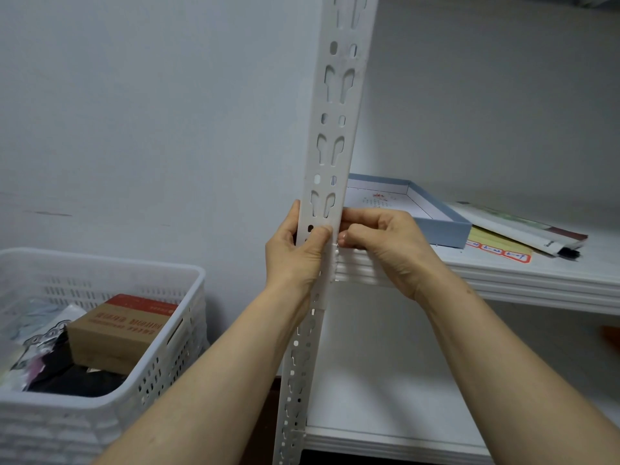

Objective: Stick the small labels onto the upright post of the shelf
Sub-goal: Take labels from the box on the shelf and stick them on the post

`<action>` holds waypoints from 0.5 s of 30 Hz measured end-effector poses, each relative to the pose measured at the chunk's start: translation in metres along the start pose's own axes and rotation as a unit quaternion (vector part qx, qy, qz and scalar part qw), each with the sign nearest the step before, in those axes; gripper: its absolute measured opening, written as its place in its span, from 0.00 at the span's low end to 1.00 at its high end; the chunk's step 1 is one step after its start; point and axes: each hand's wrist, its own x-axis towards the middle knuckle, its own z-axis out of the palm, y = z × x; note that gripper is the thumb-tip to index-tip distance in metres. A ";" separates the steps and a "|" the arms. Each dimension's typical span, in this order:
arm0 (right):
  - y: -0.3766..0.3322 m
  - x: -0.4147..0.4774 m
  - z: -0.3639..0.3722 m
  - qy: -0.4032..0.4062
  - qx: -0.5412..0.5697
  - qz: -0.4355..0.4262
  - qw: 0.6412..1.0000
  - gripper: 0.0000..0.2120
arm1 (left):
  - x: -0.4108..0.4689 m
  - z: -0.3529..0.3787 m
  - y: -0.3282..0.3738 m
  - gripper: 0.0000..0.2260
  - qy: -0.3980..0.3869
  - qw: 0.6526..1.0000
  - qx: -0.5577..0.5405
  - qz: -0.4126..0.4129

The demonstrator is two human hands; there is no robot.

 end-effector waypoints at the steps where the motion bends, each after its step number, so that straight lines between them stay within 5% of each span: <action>1: 0.000 0.000 0.000 0.001 -0.001 0.000 1.000 0.18 | 0.000 0.000 0.000 0.17 0.000 1.000 0.002 0.000; 15: 0.000 -0.001 0.001 0.008 -0.011 0.010 1.000 0.17 | 0.003 -0.005 -0.005 0.19 -0.017 1.000 0.013 0.020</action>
